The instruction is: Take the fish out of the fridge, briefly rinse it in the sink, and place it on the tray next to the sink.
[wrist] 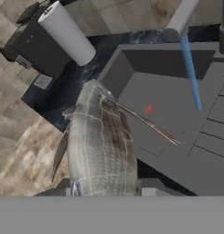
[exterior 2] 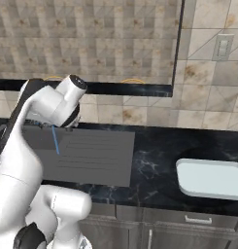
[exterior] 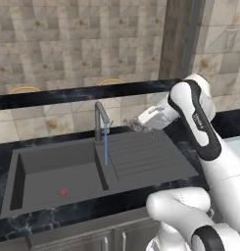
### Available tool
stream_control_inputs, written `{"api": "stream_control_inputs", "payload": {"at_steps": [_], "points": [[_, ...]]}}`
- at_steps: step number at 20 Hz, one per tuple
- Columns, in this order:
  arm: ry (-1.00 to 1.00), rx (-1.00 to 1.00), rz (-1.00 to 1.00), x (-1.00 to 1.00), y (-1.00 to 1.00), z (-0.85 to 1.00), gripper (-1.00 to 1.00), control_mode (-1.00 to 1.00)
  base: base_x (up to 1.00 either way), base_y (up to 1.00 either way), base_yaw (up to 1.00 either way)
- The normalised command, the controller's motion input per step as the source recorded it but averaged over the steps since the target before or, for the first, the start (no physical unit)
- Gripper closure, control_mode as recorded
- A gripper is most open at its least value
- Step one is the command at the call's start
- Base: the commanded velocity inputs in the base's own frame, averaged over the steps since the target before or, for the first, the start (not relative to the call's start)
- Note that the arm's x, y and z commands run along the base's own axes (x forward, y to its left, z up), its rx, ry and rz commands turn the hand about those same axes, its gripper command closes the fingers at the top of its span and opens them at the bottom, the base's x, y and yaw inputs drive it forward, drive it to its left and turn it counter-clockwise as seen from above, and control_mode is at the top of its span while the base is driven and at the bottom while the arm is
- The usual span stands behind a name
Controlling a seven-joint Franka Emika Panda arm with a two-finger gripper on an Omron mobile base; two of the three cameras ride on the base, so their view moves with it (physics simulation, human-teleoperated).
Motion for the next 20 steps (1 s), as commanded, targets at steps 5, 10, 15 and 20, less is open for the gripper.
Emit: {"api": "stream_control_inputs", "payload": {"at_steps": [5, 10, 15, 20], "points": [[0.07, -0.35, -0.16, -0.96, 0.00, 0.18, 1.00, -1.00, 0.00, 0.00, 0.00], [0.18, -0.10, -0.09, 0.02, 0.00, -0.02, 1.00, -1.00, 0.00, 0.00, 0.00], [0.05, -0.05, -0.21, 0.08, -0.60, -0.12, 1.00, -1.00, 0.00, 0.00, 0.00], [-0.04, -0.15, -0.35, 0.00, -1.00, 0.00, 1.00, -1.00, 0.00, 0.00, 0.00]]}}
